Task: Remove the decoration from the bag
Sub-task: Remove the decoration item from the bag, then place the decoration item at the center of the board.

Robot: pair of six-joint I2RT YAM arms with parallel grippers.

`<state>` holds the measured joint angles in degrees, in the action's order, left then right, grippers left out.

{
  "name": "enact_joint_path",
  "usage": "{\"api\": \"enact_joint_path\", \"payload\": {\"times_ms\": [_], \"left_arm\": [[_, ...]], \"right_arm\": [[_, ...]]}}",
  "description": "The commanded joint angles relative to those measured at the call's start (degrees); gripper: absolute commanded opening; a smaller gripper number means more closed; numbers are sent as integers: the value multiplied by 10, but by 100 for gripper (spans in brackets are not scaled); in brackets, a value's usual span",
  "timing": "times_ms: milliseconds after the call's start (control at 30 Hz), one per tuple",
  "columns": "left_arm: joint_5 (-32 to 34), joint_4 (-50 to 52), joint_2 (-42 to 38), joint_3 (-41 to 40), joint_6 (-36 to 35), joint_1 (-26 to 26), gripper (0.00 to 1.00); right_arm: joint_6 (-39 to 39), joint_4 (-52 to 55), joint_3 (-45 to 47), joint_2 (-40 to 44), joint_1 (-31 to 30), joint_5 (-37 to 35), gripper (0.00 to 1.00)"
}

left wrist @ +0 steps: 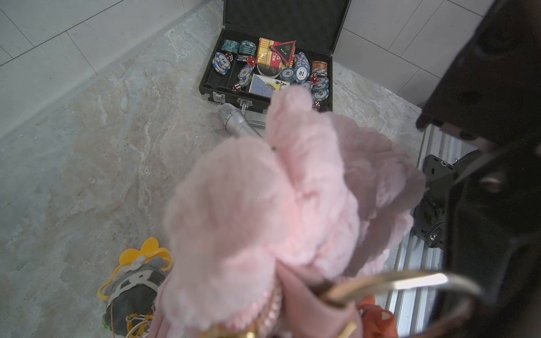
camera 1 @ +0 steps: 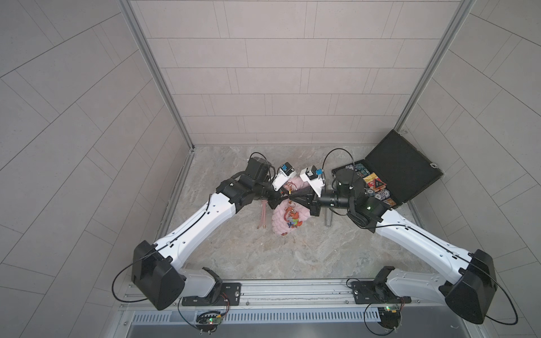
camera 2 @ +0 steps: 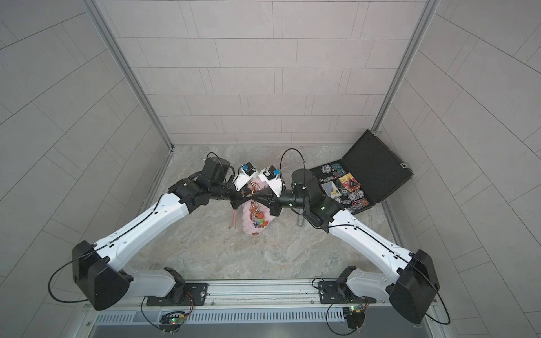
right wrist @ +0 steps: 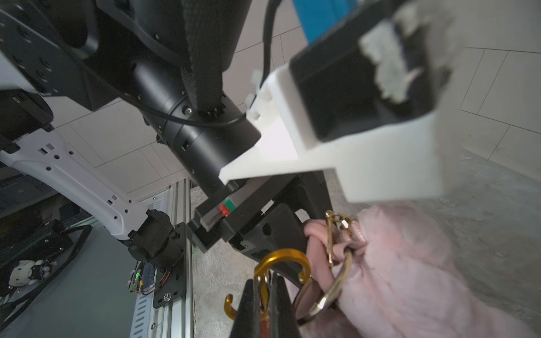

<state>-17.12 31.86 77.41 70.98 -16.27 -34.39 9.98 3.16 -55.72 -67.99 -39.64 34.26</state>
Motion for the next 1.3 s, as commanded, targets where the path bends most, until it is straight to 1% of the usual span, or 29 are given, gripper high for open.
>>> {"api": "enact_joint_path", "payload": {"times_ms": [0,133,233,300,433,567,700,767,900,1100,1233,1267], "left_arm": [[-13,14,-3,7,-4,0,0],[-6,22,0,10,-1,0,0],[23,28,2,9,-2,0,0],[55,33,8,14,9,1,0],[97,37,27,30,19,5,0],[100,36,48,58,30,9,0],[98,16,50,67,47,13,0],[89,7,50,71,57,18,0],[66,5,54,76,73,29,0],[26,0,47,64,103,48,0],[20,2,39,55,106,56,0],[20,2,36,52,109,59,0]], "right_arm": [[39,-51,17,16,0,-22,0],[43,-52,24,20,0,-31,0],[50,-53,29,34,0,-32,0],[51,-43,31,45,0,-26,0],[42,8,51,83,0,-21,0],[17,84,82,114,-3,-23,0],[-15,152,106,120,-19,-51,0],[-19,152,119,109,-35,-58,0],[-33,145,135,55,-65,-71,7],[-37,116,141,-25,-66,-60,17],[-47,146,133,-52,-64,-83,20],[-48,150,135,-54,-61,-85,22]]}}
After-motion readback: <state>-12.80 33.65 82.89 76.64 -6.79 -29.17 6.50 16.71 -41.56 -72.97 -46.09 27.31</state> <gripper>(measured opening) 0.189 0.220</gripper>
